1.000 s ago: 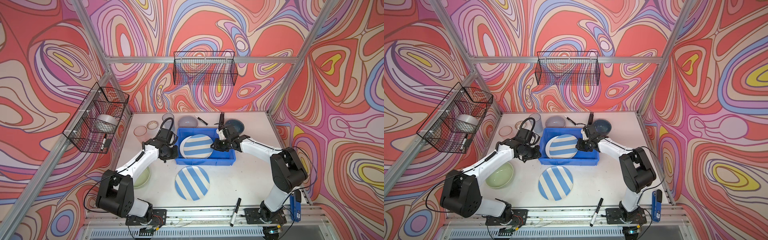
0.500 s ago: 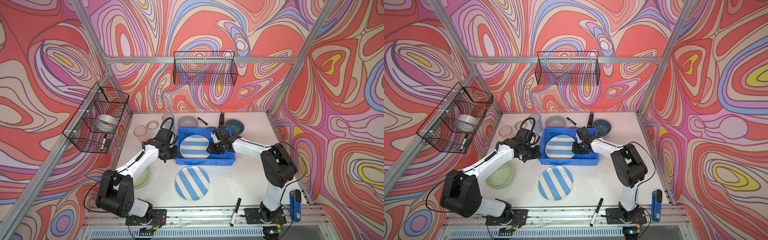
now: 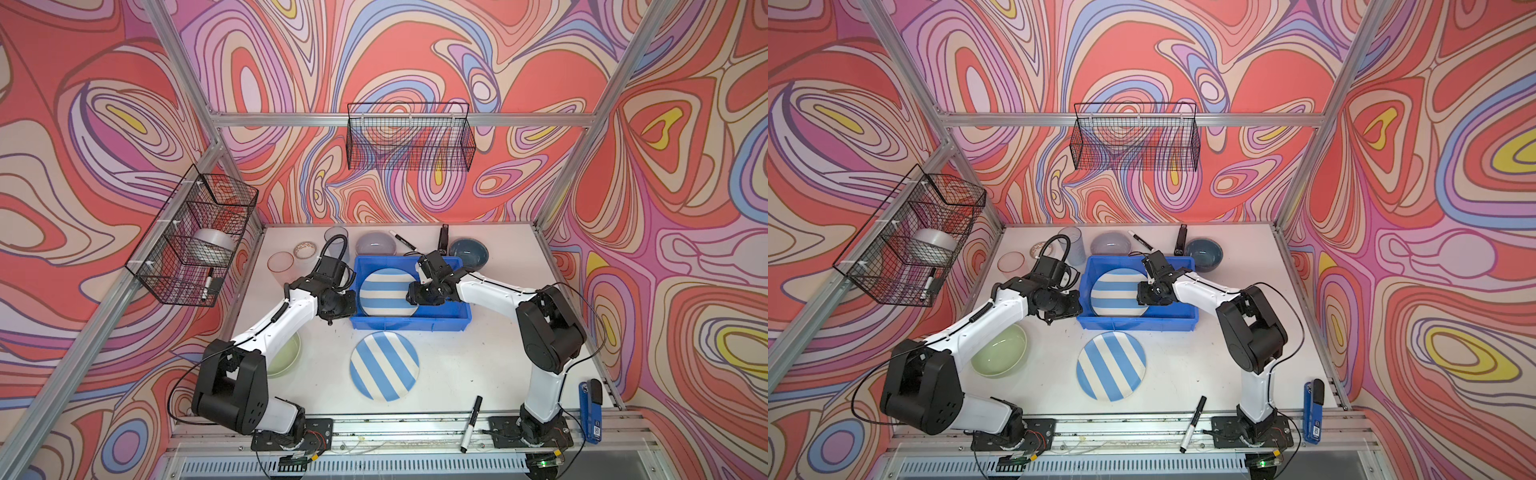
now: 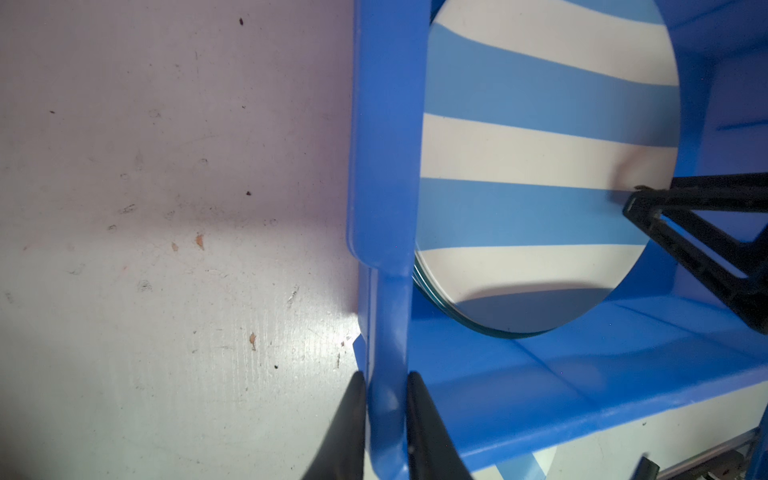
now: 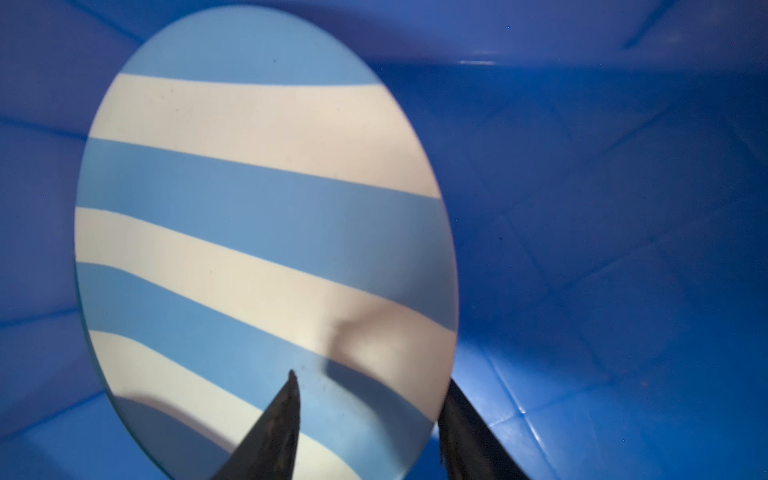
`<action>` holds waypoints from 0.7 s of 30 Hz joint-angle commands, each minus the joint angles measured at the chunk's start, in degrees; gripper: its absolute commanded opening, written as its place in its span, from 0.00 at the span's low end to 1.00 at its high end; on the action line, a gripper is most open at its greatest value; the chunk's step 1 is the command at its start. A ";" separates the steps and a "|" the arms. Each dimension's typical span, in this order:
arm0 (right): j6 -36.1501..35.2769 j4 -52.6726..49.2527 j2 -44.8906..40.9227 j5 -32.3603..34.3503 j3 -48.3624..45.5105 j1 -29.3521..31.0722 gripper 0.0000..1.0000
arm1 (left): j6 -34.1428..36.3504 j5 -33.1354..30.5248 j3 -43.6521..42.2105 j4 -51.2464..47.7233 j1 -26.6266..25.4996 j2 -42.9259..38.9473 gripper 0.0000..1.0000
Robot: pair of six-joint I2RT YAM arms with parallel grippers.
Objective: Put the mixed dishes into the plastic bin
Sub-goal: 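Lower the striped plate upright into the bin against the white plate, then open both grippers and move them to the second striped plate on the table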
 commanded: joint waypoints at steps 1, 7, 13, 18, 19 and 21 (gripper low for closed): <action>-0.72 -1.16 0.96 1.49 1.64 0.39 0.59 | 0.33 0.89 1.84 -0.15 0.07 0.37 0.20; -1.19 -1.95 1.71 0.96 2.50 0.71 0.60 | 0.42 1.07 2.10 -0.25 0.07 0.47 0.21; -1.26 -0.81 1.65 -1.87 2.06 0.87 0.60 | 0.42 1.45 2.19 -0.27 0.07 0.47 0.20; -1.27 -0.94 1.59 -1.87 2.17 0.84 0.60 | 0.42 1.23 2.19 -0.51 0.07 0.13 0.20; -1.26 -0.83 1.39 -1.95 2.07 0.83 0.60 | 0.42 1.11 2.19 -0.58 0.07 0.03 0.20; -1.24 -0.77 0.99 -2.12 1.98 0.84 0.60 | 0.51 1.08 2.14 -0.73 0.07 -0.06 0.20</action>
